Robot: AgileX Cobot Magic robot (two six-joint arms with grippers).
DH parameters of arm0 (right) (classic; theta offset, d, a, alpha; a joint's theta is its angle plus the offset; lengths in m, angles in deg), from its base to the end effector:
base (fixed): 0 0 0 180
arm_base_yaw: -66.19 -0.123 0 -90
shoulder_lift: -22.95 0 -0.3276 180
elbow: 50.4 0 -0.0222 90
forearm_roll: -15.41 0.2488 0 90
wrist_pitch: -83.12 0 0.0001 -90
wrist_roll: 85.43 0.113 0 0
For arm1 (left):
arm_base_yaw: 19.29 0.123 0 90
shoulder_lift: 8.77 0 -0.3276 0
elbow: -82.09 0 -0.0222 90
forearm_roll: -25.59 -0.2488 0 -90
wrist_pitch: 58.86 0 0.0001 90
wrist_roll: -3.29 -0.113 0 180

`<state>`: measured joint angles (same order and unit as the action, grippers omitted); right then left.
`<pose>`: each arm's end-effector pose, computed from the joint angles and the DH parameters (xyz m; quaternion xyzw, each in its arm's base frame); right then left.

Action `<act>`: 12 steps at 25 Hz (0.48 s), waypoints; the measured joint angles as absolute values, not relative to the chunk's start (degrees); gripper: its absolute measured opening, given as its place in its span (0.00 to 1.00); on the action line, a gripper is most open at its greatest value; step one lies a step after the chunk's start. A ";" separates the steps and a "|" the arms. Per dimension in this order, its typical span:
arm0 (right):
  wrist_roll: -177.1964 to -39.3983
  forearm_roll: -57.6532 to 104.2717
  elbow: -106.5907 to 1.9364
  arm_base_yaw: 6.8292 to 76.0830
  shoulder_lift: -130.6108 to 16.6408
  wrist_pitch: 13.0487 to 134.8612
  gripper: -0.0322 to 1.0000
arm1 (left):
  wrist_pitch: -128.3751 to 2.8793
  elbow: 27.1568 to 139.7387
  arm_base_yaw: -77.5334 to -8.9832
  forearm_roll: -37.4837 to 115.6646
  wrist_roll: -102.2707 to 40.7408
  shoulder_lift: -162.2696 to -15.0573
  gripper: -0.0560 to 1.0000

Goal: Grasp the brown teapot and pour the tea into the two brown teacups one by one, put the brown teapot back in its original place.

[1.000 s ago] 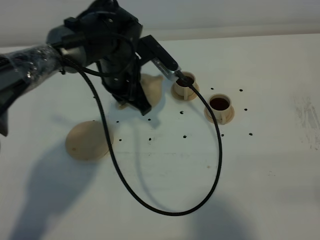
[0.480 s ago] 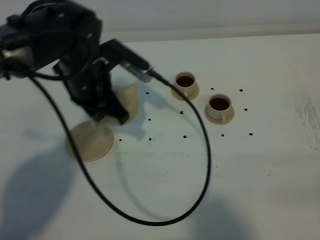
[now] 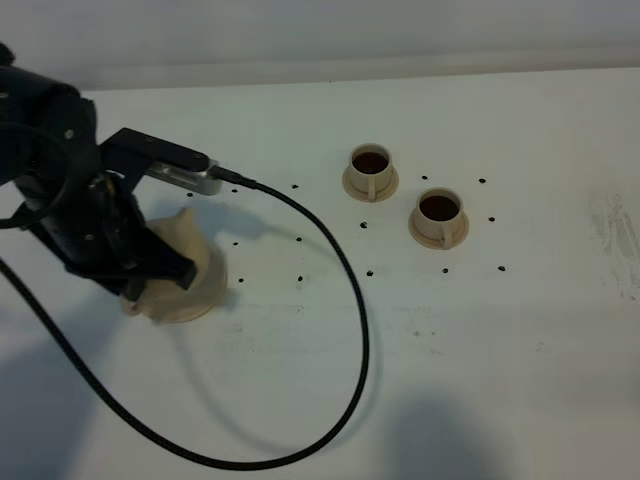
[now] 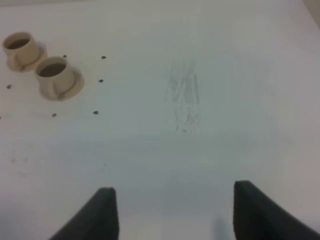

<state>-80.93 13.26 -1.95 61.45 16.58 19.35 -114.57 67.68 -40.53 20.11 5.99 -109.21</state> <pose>-0.0354 -0.0068 0.2667 -0.0003 0.8597 0.0225 0.5104 0.2950 -0.1051 0.2497 0.1836 0.9787 0.0236 0.0890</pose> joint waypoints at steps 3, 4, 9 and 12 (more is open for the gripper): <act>-80.93 13.26 -1.95 61.45 16.58 19.35 0.50 | -114.39 65.80 -38.49 20.11 6.69 -107.57 0.06; -80.93 13.26 -1.95 61.45 16.58 19.35 0.50 | -114.39 65.28 -37.87 20.11 7.15 -107.23 0.06; -80.93 13.26 -1.95 61.45 16.58 19.35 0.50 | -111.22 63.15 -36.25 20.23 10.28 -106.97 0.06; -80.93 13.26 -1.95 61.45 16.58 19.35 0.50 | -108.13 62.87 -36.20 20.46 11.86 -107.03 0.06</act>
